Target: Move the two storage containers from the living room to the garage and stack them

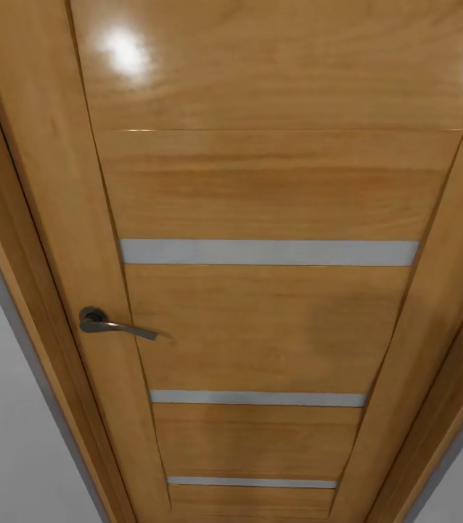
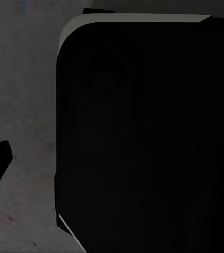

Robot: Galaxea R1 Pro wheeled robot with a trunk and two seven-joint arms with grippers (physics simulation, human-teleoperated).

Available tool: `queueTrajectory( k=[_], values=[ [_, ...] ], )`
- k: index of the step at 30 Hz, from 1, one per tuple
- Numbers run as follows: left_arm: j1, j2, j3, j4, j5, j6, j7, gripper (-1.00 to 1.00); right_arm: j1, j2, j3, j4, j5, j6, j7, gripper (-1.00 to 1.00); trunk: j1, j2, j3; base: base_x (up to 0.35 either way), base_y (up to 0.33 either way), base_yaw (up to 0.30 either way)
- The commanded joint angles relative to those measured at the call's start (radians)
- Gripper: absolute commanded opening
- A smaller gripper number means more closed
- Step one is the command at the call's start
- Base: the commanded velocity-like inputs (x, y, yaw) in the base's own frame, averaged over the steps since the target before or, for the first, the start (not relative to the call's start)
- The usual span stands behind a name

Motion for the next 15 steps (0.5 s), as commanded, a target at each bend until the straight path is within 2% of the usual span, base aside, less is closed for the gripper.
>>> queueTrajectory(
  k=[1, 15],
  values=[
    [0.000, 0.000, 0.001, 0.000, 0.007, -0.002, 0.000, 1.00, 0.000, 0.000, 0.008, 0.000, -0.011, -0.003, 0.000, 1.00, 0.000, 0.000, -0.001, 0.000, 0.000, 0.000],
    [0.000, 0.000, -0.002, 0.000, 0.007, -0.002, -0.001, 1.00, 0.000, 0.000, 0.014, 0.000, -0.009, -0.007, 0.002, 1.00, 0.000, 0.000, -0.001, 0.000, 0.000, 0.000]
  ],
)
